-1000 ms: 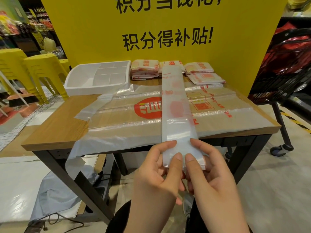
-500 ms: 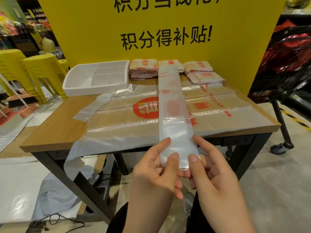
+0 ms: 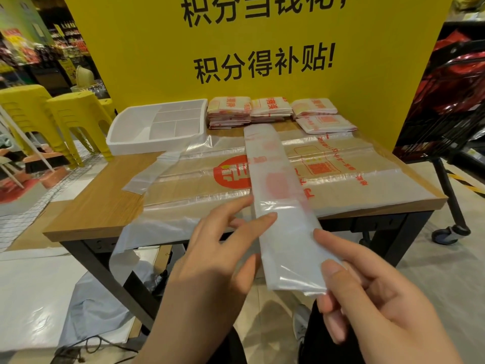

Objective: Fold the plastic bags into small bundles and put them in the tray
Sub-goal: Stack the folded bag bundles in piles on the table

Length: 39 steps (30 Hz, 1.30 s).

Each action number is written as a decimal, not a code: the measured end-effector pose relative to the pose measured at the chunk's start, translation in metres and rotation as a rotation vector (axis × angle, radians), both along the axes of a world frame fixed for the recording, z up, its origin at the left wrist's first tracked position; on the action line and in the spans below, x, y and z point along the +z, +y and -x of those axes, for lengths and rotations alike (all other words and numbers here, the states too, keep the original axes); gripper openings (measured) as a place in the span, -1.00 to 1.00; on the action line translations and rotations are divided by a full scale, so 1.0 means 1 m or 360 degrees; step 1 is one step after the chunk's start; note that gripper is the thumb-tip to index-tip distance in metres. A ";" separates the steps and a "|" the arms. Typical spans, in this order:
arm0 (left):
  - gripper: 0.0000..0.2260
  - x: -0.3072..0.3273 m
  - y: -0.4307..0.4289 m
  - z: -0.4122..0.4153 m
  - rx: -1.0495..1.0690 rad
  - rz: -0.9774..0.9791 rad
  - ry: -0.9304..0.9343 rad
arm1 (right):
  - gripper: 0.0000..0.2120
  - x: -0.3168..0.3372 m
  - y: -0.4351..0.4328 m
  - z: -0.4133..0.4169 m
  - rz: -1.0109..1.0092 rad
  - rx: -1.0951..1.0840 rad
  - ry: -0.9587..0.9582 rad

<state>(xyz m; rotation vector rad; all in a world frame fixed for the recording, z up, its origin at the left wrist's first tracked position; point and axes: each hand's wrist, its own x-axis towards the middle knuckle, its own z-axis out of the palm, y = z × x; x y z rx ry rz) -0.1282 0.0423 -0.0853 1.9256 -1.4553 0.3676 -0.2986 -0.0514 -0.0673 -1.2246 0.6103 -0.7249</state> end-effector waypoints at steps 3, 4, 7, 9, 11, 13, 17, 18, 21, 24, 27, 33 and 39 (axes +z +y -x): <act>-0.62 -0.006 -0.012 -0.007 -0.0057 0.0115 -0.0093 | -0.71 0.005 0.008 0.006 -0.0108 0.0061 -0.0015; -0.66 -0.007 -0.015 -0.010 -0.0082 0.0129 -0.0080 | -0.72 0.006 0.010 0.009 -0.0155 0.0097 -0.0036; -0.74 -0.010 -0.015 -0.014 -0.0112 0.0148 -0.0047 | -0.55 0.003 0.013 0.017 -0.0249 0.0259 -0.0097; -0.78 -0.010 -0.013 -0.012 -0.0127 0.0176 -0.0061 | -0.23 -0.003 0.003 0.025 -0.0184 0.0422 -0.0135; -0.79 -0.011 -0.010 -0.009 -0.0137 0.0217 -0.0098 | -0.24 -0.006 -0.017 0.035 0.0159 0.0605 -0.0046; -0.80 -0.010 -0.008 -0.008 -0.0136 0.0265 -0.0124 | -0.18 -0.008 -0.039 0.040 0.0486 0.0637 0.0188; -0.81 -0.012 -0.004 -0.005 -0.0186 0.0323 -0.0113 | -0.29 -0.023 -0.056 0.015 0.1185 0.0271 0.0583; -0.82 -0.013 -0.003 -0.004 -0.0195 0.0332 -0.0112 | -0.34 -0.027 -0.053 0.005 0.1169 0.0285 0.0540; -0.80 -0.012 0.001 0.001 -0.0183 0.0327 -0.0110 | -0.50 -0.048 -0.056 -0.018 0.1059 0.0257 0.0431; -0.75 -0.011 0.001 0.006 -0.0137 0.0300 -0.0033 | -0.71 -0.054 -0.062 -0.028 0.0794 0.0383 0.0437; -0.82 -0.009 -0.003 0.010 -0.0017 0.0321 0.0089 | -0.88 -0.047 -0.049 -0.029 0.0712 0.0199 0.0267; -0.96 -0.007 0.000 0.017 0.0135 0.0317 0.0593 | -0.83 -0.039 -0.028 -0.031 0.0461 0.0016 0.0020; -0.90 -0.003 -0.006 0.025 0.0137 0.0360 0.1472 | -0.87 -0.032 -0.025 -0.037 0.0367 0.0026 0.0006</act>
